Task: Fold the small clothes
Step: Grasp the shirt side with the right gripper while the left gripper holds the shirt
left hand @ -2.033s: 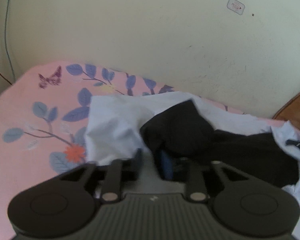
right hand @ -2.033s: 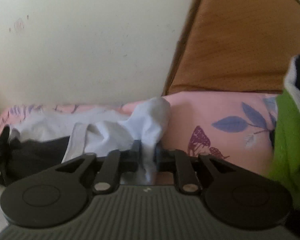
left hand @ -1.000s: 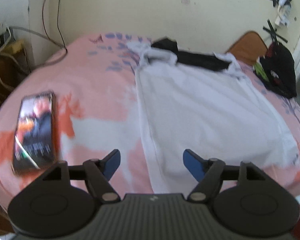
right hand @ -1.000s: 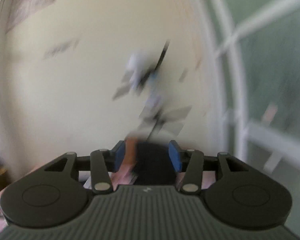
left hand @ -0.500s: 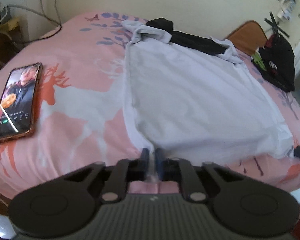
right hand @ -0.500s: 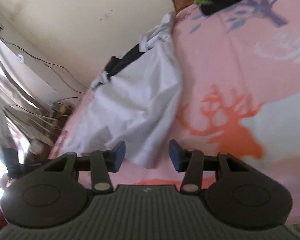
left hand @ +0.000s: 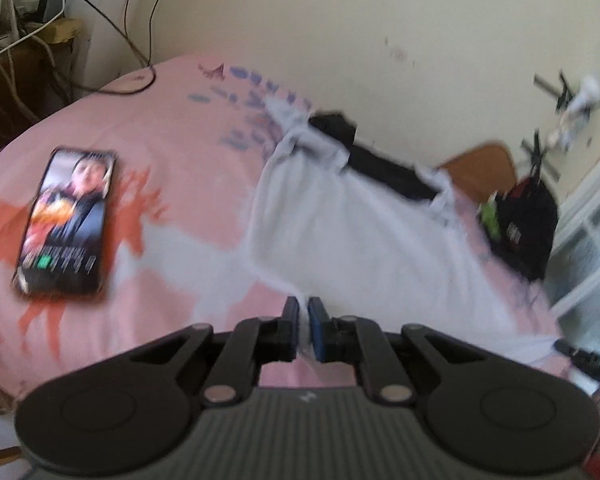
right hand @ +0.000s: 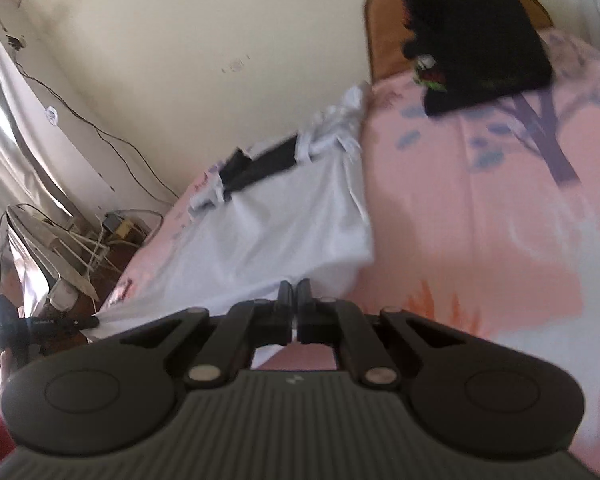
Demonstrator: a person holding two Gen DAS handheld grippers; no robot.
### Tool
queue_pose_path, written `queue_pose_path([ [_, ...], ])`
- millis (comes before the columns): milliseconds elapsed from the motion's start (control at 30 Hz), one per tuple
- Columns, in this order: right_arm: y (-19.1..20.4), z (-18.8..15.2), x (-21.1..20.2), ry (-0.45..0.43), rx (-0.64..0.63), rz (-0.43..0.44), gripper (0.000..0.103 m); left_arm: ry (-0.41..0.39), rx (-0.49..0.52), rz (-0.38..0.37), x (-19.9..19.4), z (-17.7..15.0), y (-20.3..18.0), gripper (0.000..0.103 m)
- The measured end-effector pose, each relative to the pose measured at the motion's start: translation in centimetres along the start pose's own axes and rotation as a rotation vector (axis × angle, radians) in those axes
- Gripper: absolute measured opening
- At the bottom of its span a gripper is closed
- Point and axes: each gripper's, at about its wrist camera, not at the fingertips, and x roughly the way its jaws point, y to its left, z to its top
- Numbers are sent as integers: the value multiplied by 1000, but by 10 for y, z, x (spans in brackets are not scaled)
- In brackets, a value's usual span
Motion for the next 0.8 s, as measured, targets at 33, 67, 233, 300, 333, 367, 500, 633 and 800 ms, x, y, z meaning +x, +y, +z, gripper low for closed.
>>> queue_pose_path([
  [33,-1,9,6,-14,-3,9,4,-13,-14,-10,2,10,-1,7],
  [67,-3,18,12,-29,-2,16,4,-26,-26,-18,6,23,-4,7],
  [233,-16,81,60,-76,-32,15,4,-73,25,-12,50,102,-19,7],
  [300,-19,113,91,-83,-36,-2,4,-76,47,25,85,138,-25,15],
  [333,-24,127,108,-96,-28,-26,5,-78,72,48,103,153,-27,25],
  [367,-28,141,128,-114,-17,-66,9,-75,100,93,124,165,-28,58],
  [500,-47,156,179,-71,-47,-302,36,-13,77,235,168,166,-18,66],
  [633,-46,125,160,-33,-114,-220,51,5,147,237,173,134,-15,76],
  [800,-50,92,162,44,-148,-274,69,88,244,291,186,100,-22,75],
])
